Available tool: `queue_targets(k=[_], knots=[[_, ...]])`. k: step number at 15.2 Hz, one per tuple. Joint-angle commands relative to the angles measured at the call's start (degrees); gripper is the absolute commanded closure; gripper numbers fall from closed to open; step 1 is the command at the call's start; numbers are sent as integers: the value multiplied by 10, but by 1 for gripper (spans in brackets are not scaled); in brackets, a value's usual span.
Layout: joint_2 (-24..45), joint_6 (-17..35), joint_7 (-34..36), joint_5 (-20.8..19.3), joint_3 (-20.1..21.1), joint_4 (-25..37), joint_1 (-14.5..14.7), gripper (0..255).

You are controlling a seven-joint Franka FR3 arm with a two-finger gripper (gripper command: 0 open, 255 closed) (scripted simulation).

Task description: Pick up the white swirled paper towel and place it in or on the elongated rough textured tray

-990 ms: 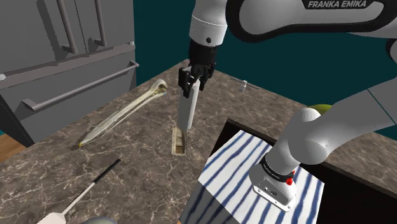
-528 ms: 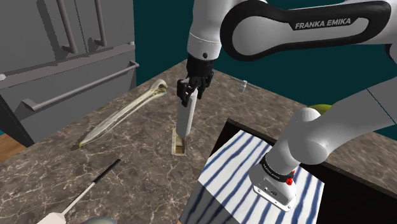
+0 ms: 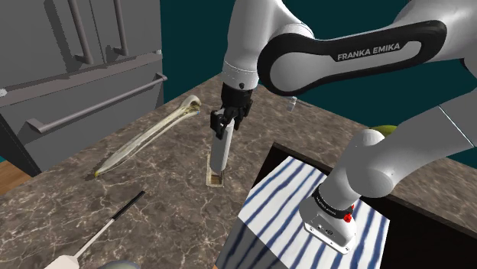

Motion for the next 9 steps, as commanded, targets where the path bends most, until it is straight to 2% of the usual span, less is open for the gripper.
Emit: queue_targets(k=[1, 8, 9], knots=[[2, 11, 0, 0, 1, -9, 0, 255], [2, 11, 0, 0, 1, -9, 0, 255], [2, 11, 0, 0, 1, -9, 0, 0]])
